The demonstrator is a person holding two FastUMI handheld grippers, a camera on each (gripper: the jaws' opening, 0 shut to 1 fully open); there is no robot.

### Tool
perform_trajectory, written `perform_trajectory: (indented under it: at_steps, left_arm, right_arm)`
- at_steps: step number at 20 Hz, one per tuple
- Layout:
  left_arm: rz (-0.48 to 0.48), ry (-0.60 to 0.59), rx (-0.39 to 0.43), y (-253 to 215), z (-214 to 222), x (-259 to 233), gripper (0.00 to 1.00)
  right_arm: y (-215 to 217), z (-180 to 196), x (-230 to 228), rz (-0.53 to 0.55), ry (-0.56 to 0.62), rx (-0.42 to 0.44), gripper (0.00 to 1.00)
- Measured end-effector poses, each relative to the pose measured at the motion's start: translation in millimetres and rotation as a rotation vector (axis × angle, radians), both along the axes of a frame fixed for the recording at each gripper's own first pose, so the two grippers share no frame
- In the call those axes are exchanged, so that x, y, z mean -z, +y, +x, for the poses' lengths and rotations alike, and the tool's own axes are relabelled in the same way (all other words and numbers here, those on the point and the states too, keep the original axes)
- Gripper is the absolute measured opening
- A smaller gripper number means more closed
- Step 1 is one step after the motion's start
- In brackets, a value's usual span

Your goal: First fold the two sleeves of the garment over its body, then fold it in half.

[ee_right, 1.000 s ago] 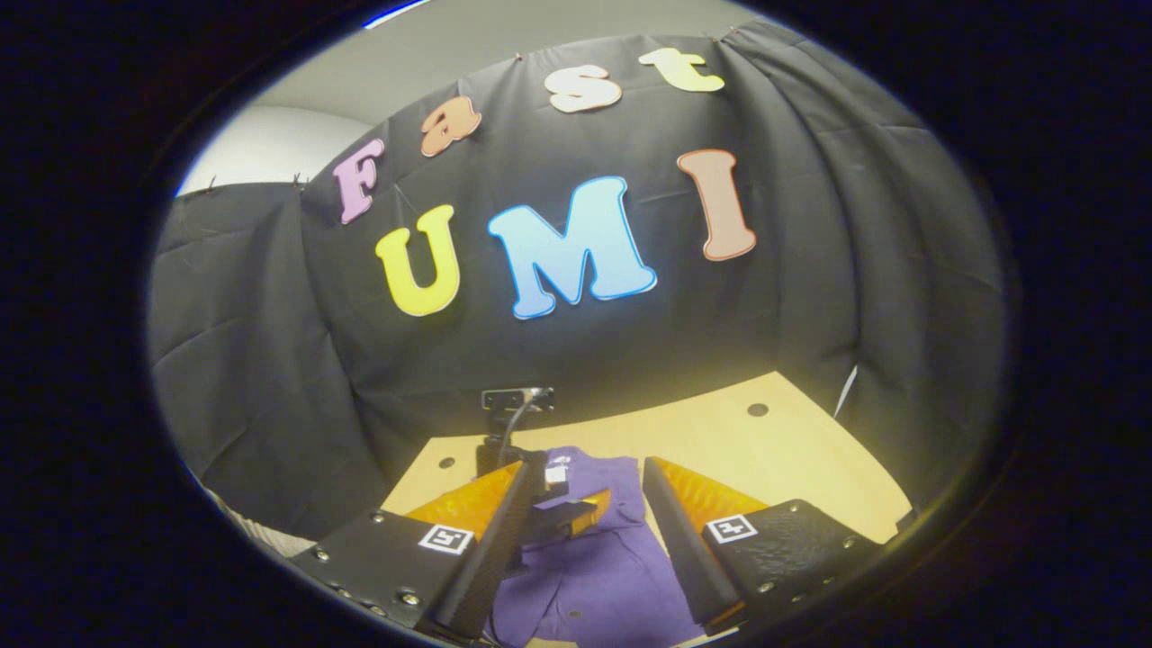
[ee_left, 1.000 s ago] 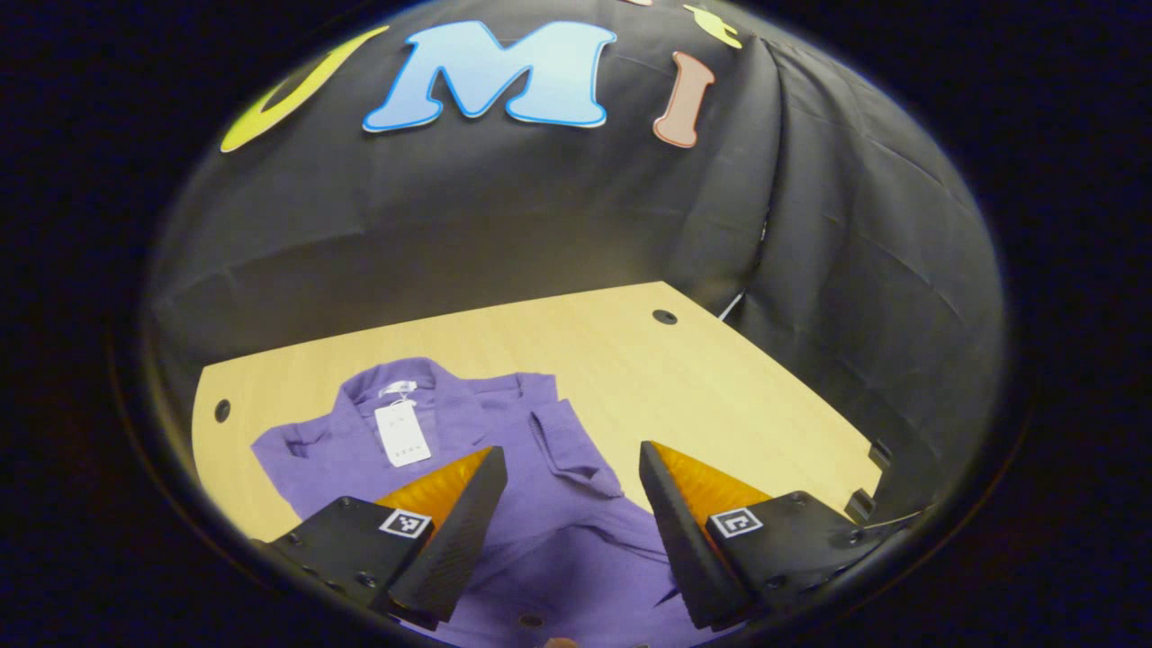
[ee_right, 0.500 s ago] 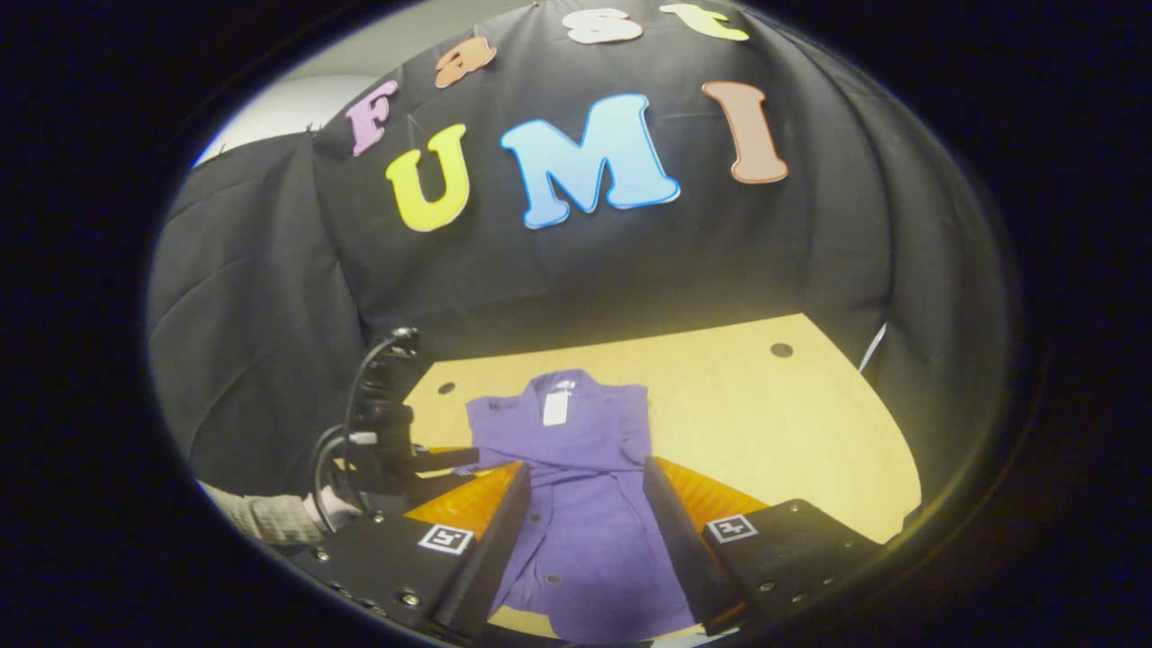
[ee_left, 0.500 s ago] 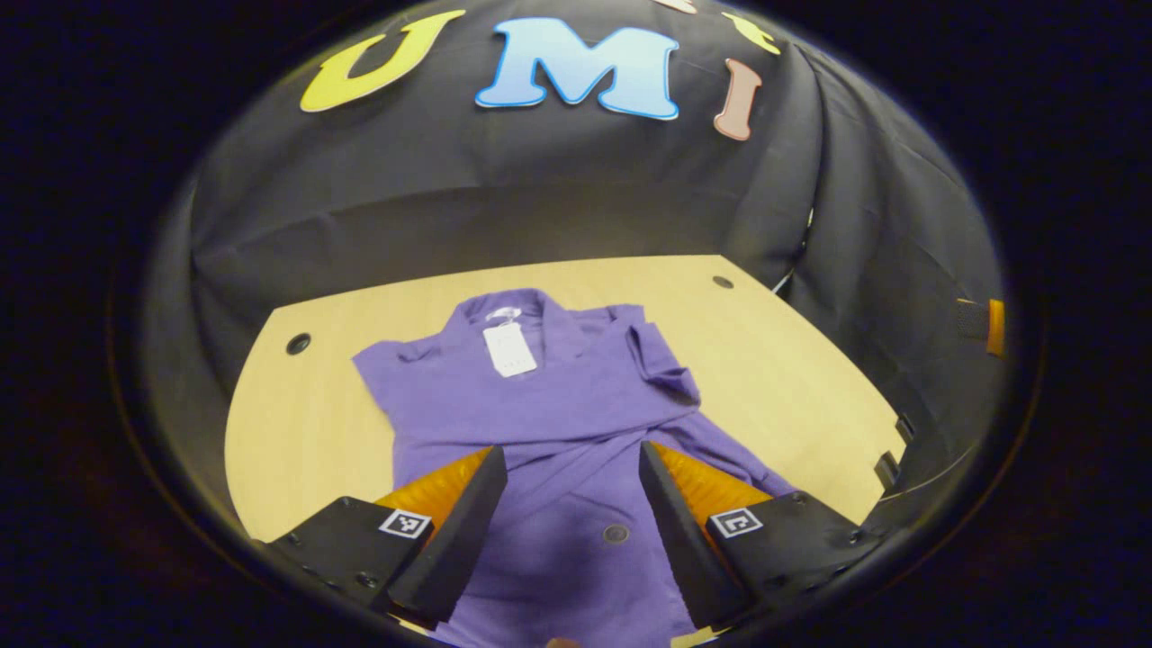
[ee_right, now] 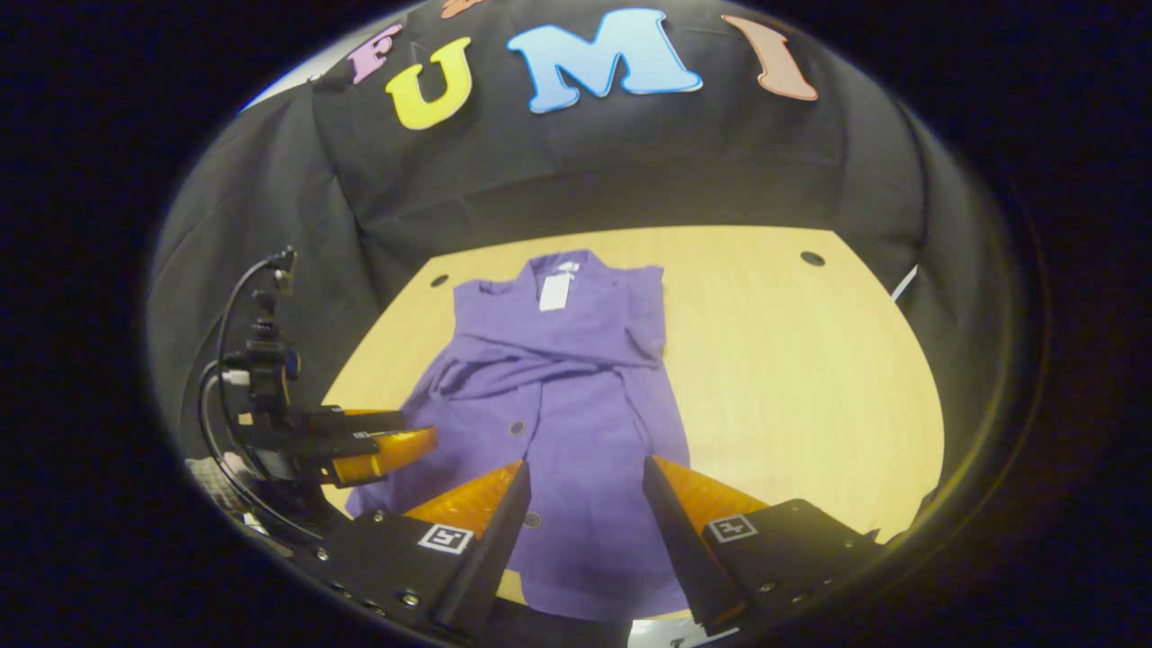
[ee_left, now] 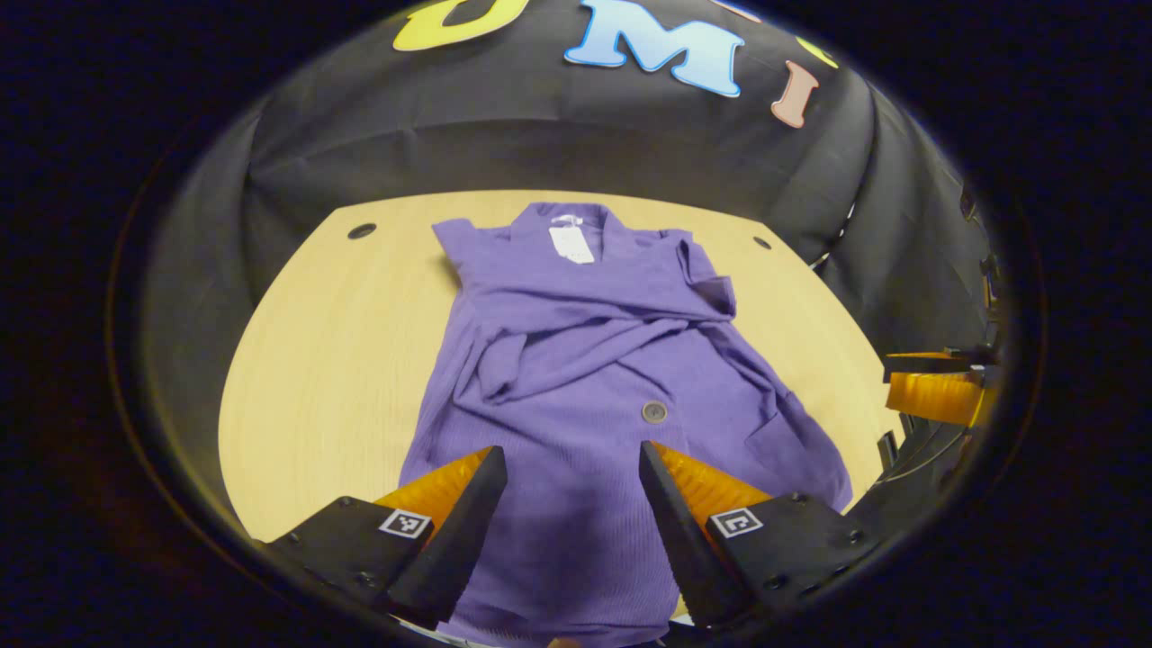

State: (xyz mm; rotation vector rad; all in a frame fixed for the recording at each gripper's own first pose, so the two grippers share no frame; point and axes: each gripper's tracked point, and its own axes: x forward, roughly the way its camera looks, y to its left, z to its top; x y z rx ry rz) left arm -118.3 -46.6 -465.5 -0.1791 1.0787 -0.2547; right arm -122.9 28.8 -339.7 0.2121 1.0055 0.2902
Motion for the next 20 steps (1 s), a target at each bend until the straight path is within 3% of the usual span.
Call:
perform_trajectory:
  at_steps: [4, 7, 8, 9, 11, 13, 14, 17, 20]
  left_arm:
    - [0.029, 0.080, -0.003, 12.7, -36.5, 16.0, 0.93]
    - [0.052, 0.129, 0.011, 17.8, -55.1, 27.9, 1.00]
    - [0.057, 0.142, 0.016, 20.1, -61.4, 30.8, 0.93]
    - [0.063, 0.154, 0.019, 22.4, -66.0, 33.5, 1.00]
    - [0.074, 0.178, 0.016, 26.7, -73.7, 38.9, 1.00]
    - [0.087, 0.208, 0.006, 30.8, -78.4, 46.1, 0.93]
    - [0.095, 0.226, -0.001, 33.1, -81.5, 50.3, 1.00]
    - [0.128, 0.274, -0.013, 38.4, -85.3, 58.3, 0.96]
    - [0.171, 0.302, 0.030, 37.0, -86.0, 61.8, 0.92]
  right_arm:
    - [0.1, -27.1, 49.1, -0.053, 0.139, -0.032, 0.79]
    - [-3.3, -39.9, 72.3, -0.062, 0.229, -0.029, 0.80]
    - [-4.2, -44.6, 79.1, -0.066, 0.258, -0.027, 0.80]
    - [-5.1, -51.5, 85.5, -0.070, 0.279, -0.027, 0.80]
    - [-6.8, -54.4, 94.9, -0.093, 0.307, -0.029, 0.80]
    - [-7.7, -58.3, 102.1, -0.124, 0.335, -0.030, 0.79]
    - [-7.3, -59.7, 105.8, -0.140, 0.347, -0.032, 0.80]
    - [-9.6, -66.1, 117.3, -0.191, 0.393, -0.042, 0.79]
    - [-15.6, -73.2, 127.5, -0.231, 0.449, -0.041, 0.79]
